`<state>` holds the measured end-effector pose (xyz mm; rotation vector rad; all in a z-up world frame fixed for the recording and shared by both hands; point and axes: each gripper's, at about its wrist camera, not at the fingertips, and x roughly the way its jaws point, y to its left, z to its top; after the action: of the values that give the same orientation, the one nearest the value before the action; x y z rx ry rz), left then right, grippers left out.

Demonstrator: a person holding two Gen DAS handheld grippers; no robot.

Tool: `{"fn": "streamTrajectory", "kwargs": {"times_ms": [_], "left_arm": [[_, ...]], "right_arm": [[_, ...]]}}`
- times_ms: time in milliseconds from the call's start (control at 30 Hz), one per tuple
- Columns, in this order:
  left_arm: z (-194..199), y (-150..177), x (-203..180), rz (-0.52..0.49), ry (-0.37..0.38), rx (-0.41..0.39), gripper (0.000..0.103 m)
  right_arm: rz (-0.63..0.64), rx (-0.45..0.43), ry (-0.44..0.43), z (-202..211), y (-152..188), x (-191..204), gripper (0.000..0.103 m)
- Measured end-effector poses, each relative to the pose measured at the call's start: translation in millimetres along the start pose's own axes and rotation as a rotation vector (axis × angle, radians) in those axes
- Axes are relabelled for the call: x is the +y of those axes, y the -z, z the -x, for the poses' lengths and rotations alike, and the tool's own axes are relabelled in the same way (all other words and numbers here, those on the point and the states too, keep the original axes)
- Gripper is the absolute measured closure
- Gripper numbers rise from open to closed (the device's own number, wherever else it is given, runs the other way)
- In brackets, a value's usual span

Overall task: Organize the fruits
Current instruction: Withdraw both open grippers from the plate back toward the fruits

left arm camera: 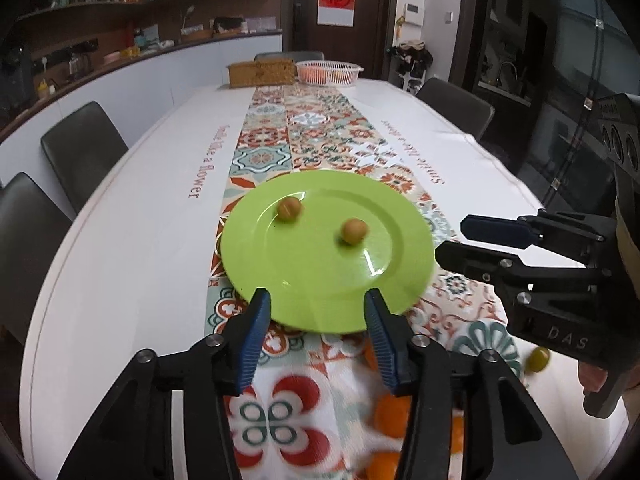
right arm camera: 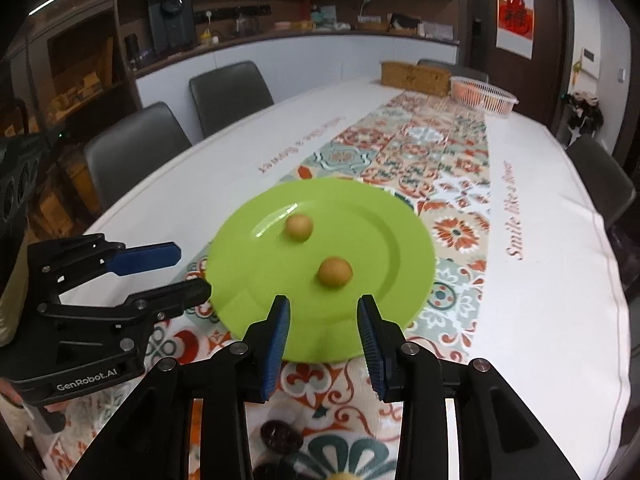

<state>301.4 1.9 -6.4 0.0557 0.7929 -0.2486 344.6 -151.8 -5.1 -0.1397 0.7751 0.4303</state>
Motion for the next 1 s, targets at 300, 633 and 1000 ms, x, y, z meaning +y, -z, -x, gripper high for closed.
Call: {"fn": "streamTrajectory", "kwargs": {"times_ms": [300,633,1000], "left_arm": [[68,18,-22,0.0,-0.049,-0.115,0.041],[116,46,-38,-0.017,-0.072,-0.174,0.036],[133,81,-52,0.018,-0.095,-0.183,0.034]], "right_arm": [[0.019,-0.099,0.036,66,16,14,0.052],[0.04,-0.16,0.057,113,46,35,0.05],[0.004,-0.178,0.101,139,82,42,0.05]]}}
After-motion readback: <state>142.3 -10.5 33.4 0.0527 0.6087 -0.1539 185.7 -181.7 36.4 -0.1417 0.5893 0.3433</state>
